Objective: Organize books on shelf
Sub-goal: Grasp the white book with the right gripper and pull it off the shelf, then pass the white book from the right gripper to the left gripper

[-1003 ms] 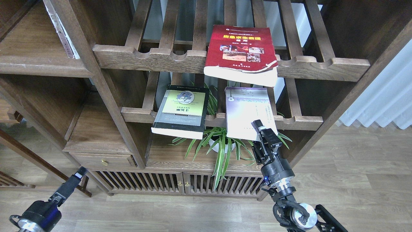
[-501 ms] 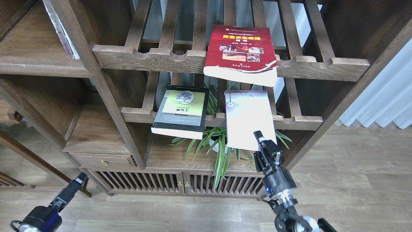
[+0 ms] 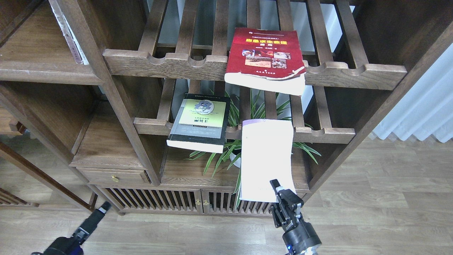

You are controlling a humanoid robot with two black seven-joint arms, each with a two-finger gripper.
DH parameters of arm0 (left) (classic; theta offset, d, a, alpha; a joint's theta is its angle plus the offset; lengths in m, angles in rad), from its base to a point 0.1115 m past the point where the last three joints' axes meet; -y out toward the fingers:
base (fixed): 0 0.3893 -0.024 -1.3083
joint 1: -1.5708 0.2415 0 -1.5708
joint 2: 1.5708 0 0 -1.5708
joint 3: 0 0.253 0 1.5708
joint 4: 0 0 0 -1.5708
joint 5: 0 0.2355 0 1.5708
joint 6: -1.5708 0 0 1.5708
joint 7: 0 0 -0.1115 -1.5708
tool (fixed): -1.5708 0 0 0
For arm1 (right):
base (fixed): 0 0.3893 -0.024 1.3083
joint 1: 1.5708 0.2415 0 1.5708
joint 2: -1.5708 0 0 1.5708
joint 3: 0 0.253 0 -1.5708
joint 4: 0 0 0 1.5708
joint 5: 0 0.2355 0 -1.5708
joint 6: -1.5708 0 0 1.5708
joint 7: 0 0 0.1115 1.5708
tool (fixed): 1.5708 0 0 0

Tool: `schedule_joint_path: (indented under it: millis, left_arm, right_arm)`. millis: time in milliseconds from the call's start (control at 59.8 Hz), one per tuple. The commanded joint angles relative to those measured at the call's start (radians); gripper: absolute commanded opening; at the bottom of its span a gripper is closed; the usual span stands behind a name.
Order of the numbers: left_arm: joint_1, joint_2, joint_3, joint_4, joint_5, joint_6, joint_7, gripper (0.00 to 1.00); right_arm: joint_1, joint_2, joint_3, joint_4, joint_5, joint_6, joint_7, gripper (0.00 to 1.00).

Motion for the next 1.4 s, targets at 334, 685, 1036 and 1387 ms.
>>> schedule_joint_path:
  millis: [334,685,1036,1387]
  left_arm:
    - [-0.025,-0.088,0.153,-0.025,-0.191,0.000,0.001,1.00]
    - [-0.034,-0.203,0.190,-0.024,-0.194,0.000,0.000,1.00]
    - [-0.072,-0.284,0.256,0.011,-0.195,0.000,0.000,0.86]
    - [-0.076,-0.284,0.287,0.016,-0.209,0.000,0.001,0.12]
  right_arm:
    - [-0.013,0.000,-0.143,-0.088,-0.010,0.002,-0.155,0.06]
    - [-0.013,0.000,-0.180,-0.088,-0.014,0.002,-0.194,0.06]
    - [-0.013,0.000,-0.203,-0.088,-0.025,0.002,-0.201,0.06]
    - [-0.015,0.000,-0.205,-0.088,-0.025,0.002,-0.201,0.06]
